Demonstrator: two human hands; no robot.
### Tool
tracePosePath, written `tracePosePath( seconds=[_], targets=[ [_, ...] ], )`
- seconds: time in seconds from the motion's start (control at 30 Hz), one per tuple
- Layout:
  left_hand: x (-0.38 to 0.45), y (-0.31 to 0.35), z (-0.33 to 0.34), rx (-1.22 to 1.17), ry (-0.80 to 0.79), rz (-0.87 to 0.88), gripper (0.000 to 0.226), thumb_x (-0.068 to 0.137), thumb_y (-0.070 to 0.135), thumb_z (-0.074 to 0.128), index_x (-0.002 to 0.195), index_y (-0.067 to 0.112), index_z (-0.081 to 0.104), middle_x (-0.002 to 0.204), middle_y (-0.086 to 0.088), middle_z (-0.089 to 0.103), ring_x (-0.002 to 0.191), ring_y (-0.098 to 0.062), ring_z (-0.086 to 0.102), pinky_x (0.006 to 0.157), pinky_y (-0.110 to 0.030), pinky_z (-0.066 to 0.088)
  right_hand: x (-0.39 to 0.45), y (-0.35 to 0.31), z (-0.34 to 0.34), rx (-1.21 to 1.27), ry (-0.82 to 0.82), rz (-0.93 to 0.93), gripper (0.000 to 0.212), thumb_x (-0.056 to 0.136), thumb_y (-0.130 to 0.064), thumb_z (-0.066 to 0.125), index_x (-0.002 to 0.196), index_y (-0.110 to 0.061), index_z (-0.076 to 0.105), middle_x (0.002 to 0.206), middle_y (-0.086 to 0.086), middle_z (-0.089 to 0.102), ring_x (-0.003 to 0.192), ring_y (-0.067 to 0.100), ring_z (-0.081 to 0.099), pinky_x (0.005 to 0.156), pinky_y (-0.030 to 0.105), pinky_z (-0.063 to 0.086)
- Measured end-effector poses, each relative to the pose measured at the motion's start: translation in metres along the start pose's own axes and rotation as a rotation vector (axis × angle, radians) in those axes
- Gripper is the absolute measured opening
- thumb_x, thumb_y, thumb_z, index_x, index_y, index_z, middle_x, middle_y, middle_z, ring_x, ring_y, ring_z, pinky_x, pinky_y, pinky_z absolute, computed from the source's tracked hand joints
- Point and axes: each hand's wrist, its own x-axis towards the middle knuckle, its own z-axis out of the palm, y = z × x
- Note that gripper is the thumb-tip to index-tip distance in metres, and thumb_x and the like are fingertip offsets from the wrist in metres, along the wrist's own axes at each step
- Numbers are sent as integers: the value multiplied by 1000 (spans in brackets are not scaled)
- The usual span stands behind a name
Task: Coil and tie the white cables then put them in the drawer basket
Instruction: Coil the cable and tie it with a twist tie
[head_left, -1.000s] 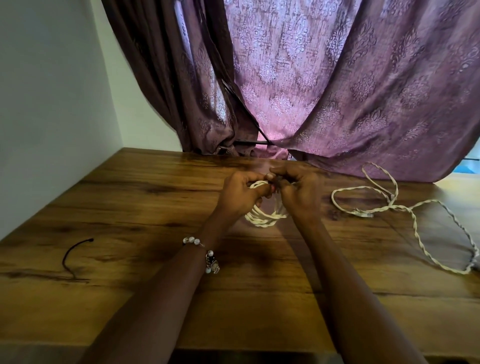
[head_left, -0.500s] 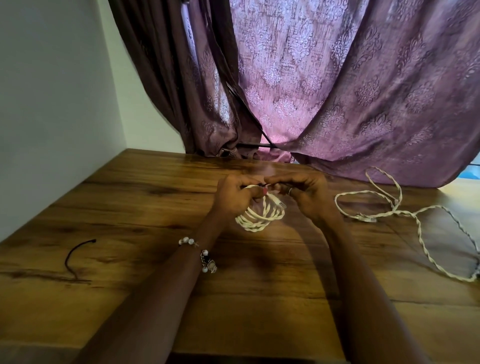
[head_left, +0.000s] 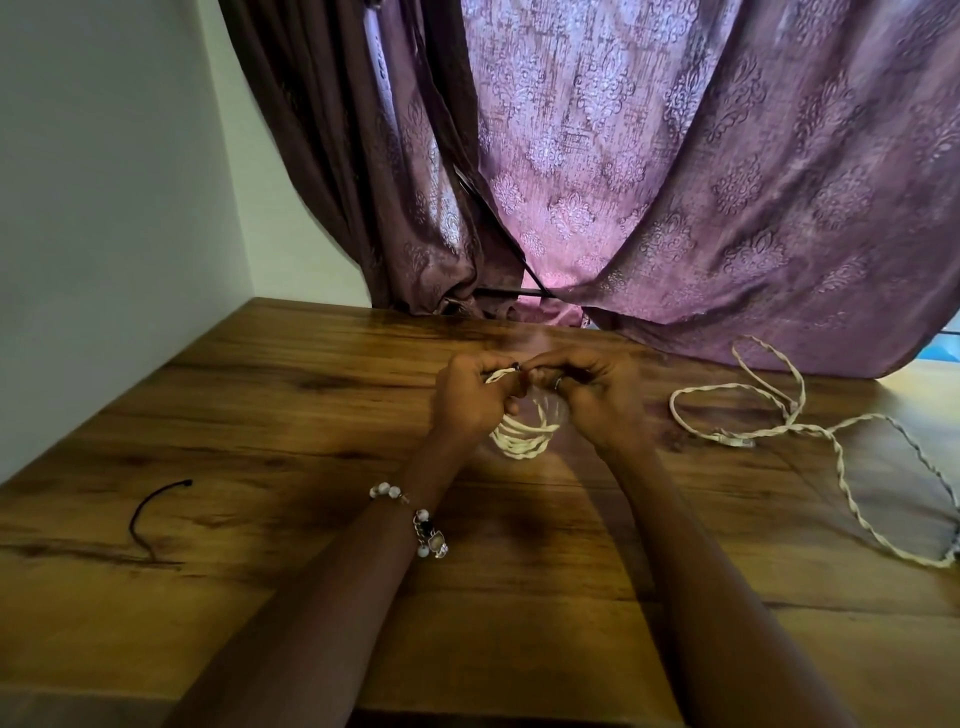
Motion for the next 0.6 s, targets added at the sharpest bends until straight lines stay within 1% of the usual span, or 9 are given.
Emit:
tracePosePath(
  seconds=[0.13,0.2,0.27,0.3,0.4,0.47,0.5,0.57,0.6],
  targets=[
    [-4,2,4,100,77,78,26,78,8,73,102,18,75,84,-1,74,38,-9,52,50,-33,52,-1,-8,8,35,157,-19,18,74,14,65,82,1,74,77,10,72,73,15,68,67,27,55],
    [-5,3,4,101,90,94,27,78,8,74,102,17,75,84,-1,74,37,-6,50,47,-29,50,-3,-11,10,61,205,-34,16,73,16,65,81,5,74,76,14,72,71,18,68,65,26,54],
    [-5,3,4,108,105,118,25,78,7,73,101,15,75,83,-4,73,37,-1,49,44,-21,44,-3,-14,13,97,223,-2,16,73,18,64,81,7,73,77,15,71,71,17,67,64,24,53],
    [-6,3,4,115,117,133,24,78,8,74,101,15,75,82,-5,73,38,-1,49,45,-17,42,-3,-16,15,109,225,10,17,74,19,63,81,7,73,76,15,71,71,17,67,64,23,53],
    [-5,3,7,143,144,138,24,76,14,75,99,20,76,82,0,74,48,-4,53,54,-22,48,-4,-19,14,128,219,16,17,73,18,64,82,7,73,76,14,71,71,16,67,64,23,53],
    [-3,6,7,58,139,66,22,76,8,73,96,18,76,79,-1,74,44,-6,53,50,-23,46,-4,-17,10,114,168,14,16,73,16,65,83,7,73,78,15,72,74,20,68,68,26,54],
    [-2,7,7,-33,128,-4,21,77,3,72,94,16,76,78,-3,74,43,-7,53,47,-21,44,-4,-15,9,81,129,6,15,73,13,67,84,5,74,80,15,72,76,21,69,70,30,56],
    [-1,12,5,-248,80,-160,24,78,-9,65,90,10,74,76,-9,71,51,-14,54,43,-19,42,-3,-9,7,-31,43,-32,15,72,3,71,85,-3,76,83,10,74,80,20,70,73,34,57],
    [-1,15,4,-338,55,-221,27,78,-14,61,89,7,73,76,-14,69,57,-18,55,43,-19,43,-3,-6,8,-73,2,-47,16,71,-3,72,86,-7,77,83,9,73,81,17,69,73,32,56]
  ],
)
